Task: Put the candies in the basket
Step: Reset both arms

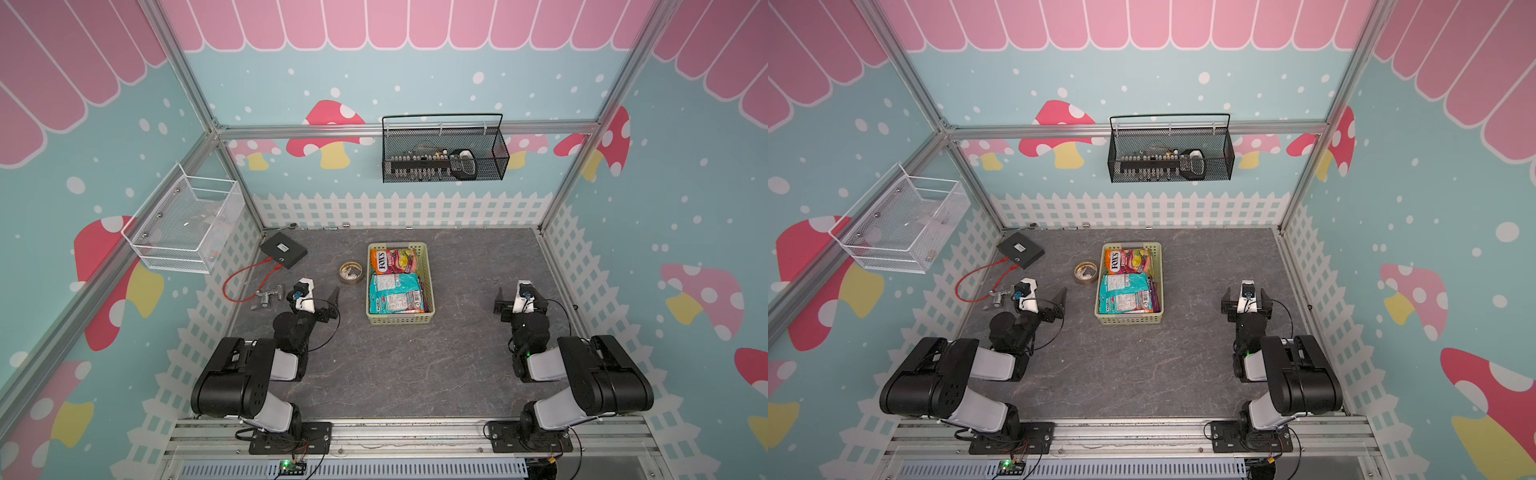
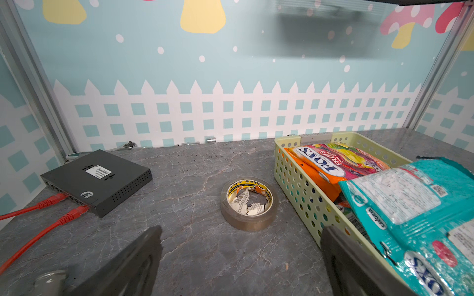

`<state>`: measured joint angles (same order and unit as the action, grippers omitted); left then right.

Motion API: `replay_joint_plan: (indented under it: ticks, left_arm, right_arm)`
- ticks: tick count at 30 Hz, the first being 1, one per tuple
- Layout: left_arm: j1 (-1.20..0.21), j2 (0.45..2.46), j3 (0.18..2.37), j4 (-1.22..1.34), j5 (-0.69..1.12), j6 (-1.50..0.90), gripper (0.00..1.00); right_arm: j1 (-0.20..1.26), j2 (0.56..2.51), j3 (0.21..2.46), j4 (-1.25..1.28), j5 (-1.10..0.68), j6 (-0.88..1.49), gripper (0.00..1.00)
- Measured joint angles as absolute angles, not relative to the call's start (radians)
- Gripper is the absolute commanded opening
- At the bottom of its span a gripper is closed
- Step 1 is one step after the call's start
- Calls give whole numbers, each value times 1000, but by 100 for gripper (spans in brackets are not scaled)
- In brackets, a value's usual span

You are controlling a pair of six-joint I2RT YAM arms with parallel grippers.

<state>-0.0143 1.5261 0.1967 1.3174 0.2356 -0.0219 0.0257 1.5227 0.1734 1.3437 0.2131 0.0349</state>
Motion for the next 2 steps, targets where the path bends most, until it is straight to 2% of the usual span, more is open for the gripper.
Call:
replay_joint_plan:
  ticks: [2]
  left_arm:
    - [-14,1526,197,1317,236,-22,99]
  right_arm:
    - [26,1523,173,1344,213,35,99]
